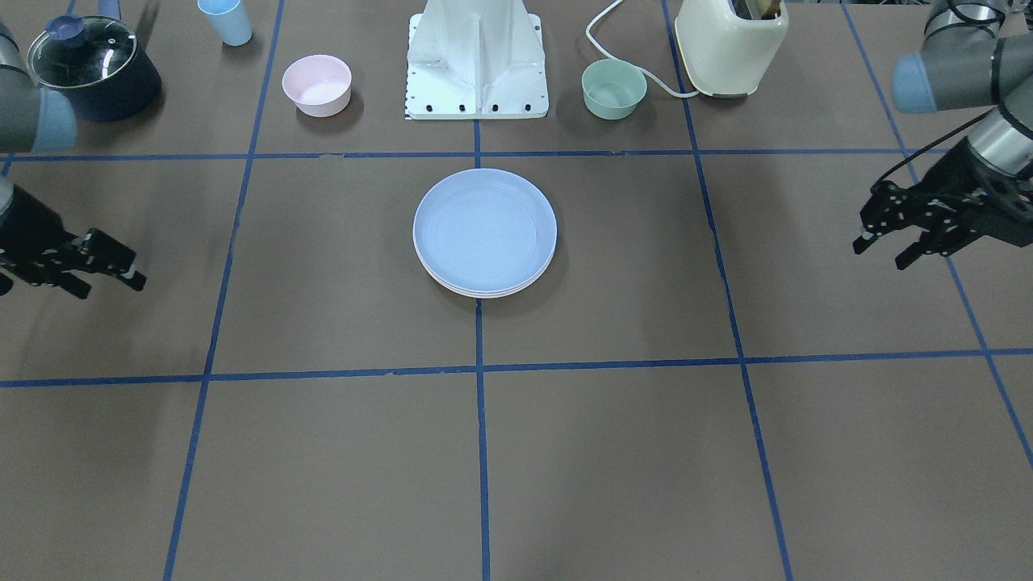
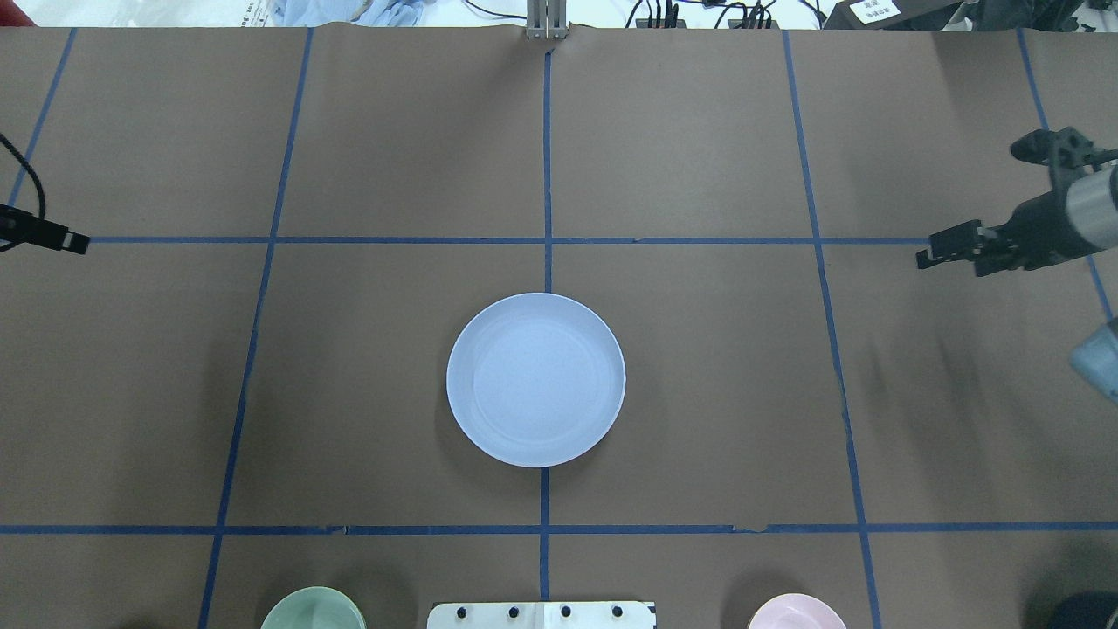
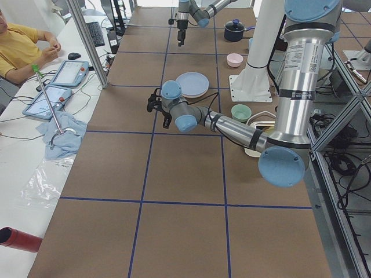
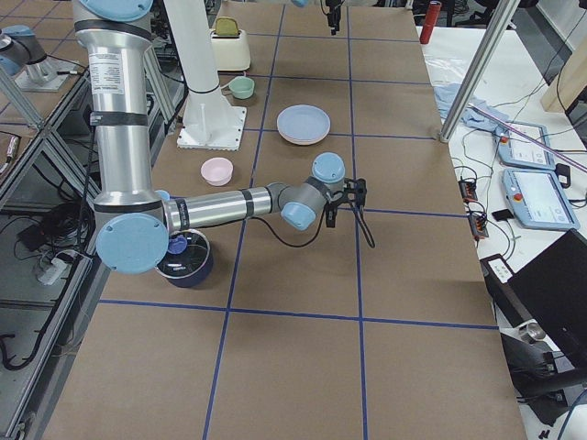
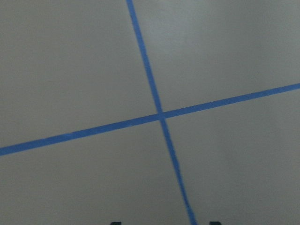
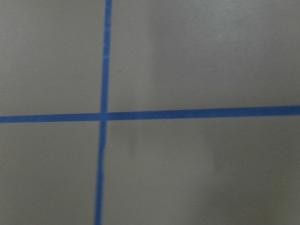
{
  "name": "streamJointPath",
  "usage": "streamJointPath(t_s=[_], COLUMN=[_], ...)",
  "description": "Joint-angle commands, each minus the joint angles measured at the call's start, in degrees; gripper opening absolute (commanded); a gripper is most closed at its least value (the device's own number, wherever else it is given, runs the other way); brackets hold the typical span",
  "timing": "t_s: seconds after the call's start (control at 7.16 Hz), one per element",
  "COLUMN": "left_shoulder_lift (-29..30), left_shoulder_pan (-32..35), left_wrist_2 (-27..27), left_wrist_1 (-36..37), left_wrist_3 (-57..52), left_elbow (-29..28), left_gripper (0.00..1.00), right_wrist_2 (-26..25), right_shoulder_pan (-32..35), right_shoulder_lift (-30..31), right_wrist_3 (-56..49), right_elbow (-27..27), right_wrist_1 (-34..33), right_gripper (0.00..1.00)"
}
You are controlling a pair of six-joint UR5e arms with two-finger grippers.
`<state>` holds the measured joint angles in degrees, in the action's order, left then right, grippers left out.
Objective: Stack three plates with pink and blue
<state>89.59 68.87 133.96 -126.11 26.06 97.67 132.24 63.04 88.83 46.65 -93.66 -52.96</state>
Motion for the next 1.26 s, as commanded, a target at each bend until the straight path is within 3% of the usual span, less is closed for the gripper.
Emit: streamJointPath(t_s=[0.0, 0.28, 0.42, 0.56, 0.84, 1.12], left_shoulder_lift=[0.2, 0.9, 1.2, 1.6, 4.6, 4.6], left_shoulder_pan=[9.3, 13.7, 14.9, 16.5, 16.9, 18.4], left_wrist_2=[1.6, 1.5, 1.5, 1.5, 1.7, 1.7], left_wrist_1=[0.0, 2.0, 4.6, 6.4, 15.6, 17.6], left_wrist_3=[-14.8, -20.3, -20.8, -21.3, -21.7, -21.8], left_elbow=[-8.3, -12.5, -12.7, -12.8, -12.1, -11.5], left_gripper=[0.7, 0.7, 0.81, 1.0, 1.0, 1.0], right_wrist_2=[0.4, 0.4, 0.4, 2.9, 3.7, 3.9], right_shoulder_pan=[9.6, 16.2, 19.5, 21.6, 22.5, 24.8], right_shoulder_lift=[-0.1, -1.8, -1.9, -1.6, -1.4, -0.4], right_wrist_3=[-25.7, -39.7, -44.7, -48.5, -49.5, -49.4], right_elbow=[0.8, 0.7, 0.7, 0.8, 0.9, 0.8], right_wrist_1=[-16.9, -29.9, -34.0, -37.6, -38.5, -38.5], right_gripper=[1.0, 1.0, 1.0, 1.0, 1.0, 1.0])
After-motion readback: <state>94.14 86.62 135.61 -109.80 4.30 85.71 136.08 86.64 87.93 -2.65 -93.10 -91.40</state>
